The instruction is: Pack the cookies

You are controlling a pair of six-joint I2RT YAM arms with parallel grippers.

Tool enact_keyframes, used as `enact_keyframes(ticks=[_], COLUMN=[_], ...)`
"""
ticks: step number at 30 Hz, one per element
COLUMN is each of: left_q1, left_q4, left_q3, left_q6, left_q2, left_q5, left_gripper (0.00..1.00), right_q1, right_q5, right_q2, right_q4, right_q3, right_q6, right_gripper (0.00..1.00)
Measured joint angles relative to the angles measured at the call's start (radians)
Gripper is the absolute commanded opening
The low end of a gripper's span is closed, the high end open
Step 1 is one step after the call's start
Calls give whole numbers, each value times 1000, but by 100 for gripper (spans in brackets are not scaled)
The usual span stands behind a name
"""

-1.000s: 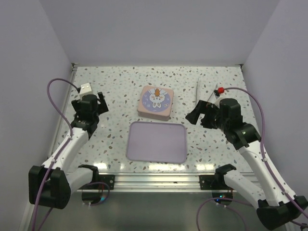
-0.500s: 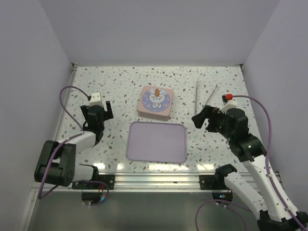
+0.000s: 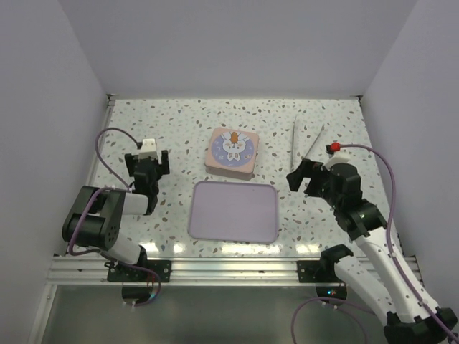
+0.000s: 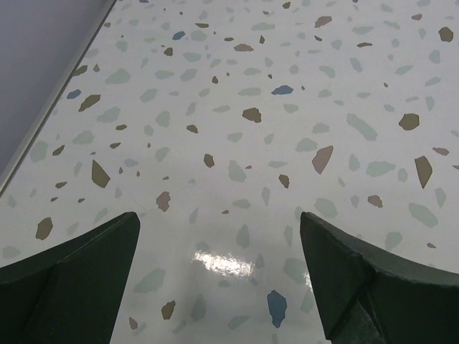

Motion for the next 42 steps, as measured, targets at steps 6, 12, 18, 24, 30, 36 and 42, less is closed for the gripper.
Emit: enact_keyframes(ticks=[6,12,18,24,30,36,42], left_q1=[0,2,11,15,15,15,15], left_q4=[147,345,367,393,395,396,396], left_q3=[-103,-256,-270,-268,-268,-268,-267], left_q6=[16,45,52,51,51,51,51], left_q2=[-26,-32,-23,-23,-23,-23,-23], left_q5=[8,66,91,91,91,91,91], left_gripper=[100,100,100,100,100,100,100], right_q1=[0,0,0,-2,-23,-56,-150], right_q5=[2,50,176,295,377,412,380], right_q2=[69,124,194,275,447,676,844], right_q4=[161,260,373,620,854,1091,1241], right_q3=[-51,-74,-91,-249,-357,-356,-330], right_q6=[-45,-72,-121,-241,-323,-380,-410], right_gripper=[99,99,99,99,99,99,99])
